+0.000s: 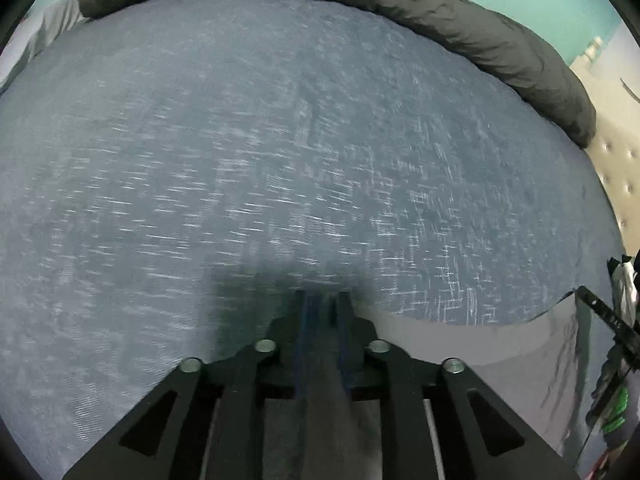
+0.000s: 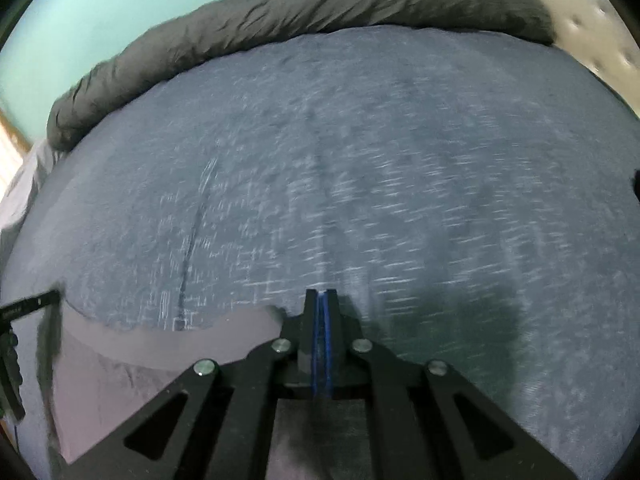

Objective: Fold clothes

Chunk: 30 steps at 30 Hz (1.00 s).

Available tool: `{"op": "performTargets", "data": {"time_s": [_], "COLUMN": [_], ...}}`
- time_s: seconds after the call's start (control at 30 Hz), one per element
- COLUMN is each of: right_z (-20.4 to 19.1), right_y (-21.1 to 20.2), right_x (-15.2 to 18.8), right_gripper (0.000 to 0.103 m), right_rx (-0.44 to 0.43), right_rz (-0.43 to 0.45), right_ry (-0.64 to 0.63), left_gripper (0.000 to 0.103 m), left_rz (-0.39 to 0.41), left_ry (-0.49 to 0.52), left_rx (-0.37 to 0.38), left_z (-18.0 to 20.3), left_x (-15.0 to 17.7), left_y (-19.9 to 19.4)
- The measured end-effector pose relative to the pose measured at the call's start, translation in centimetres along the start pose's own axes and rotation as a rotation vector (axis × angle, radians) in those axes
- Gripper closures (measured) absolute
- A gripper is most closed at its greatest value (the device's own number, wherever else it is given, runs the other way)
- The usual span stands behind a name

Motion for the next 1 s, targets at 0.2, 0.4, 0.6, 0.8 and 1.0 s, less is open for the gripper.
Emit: {"op": "performTargets", "data": {"time_s": [0.2,0.4,0.6,0.8,1.0], "right_z": [2.7,4.7,4.1,4.2,3.7], "right_y": [-5.6,-7.9,-7.6,-7.0,-7.7], "right_x": [3.9,11.3,15.6,18.2,18.6], "right_gripper": [0.069,0.068,0.065,0.065,0.096], "right_rx": [-0.168,-0.252,-0.206,-0.162,-0.155], "right_rz": [0.008,-0.093,-0.167,-0.182,-0.161], "right_ry": [0.072,0.144,0.128,0.143,0.103], "left_gripper": [0.069,0.069,0.069,0.070,0.093], "left_rz": [0.020,-0.027,-0.052,-0.069,-0.080], "left_ry": [-0.041,-0.062,-0.082,-0.067,-0.079], "left_rx": [0.070,0.092,0.105,0.077,0.074], "left_z": [-4.3,-5.8,-5.1,-3.8,-3.3], "left_x": [5.4,12.4,16.9,19.0,20.1], "left_y": [-5.5,-6.4,-6.1,-5.5,-5.1]}}
Point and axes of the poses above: each gripper's, at about its wrist camera, not at the fingertips, and y roughly the way its jaws point, z to its right, x to its underside, the point moved 1 cm from there along y, roughly the way its jaws point, and after that the axes turned 6 degrees about -z, right-handed, at the moved point
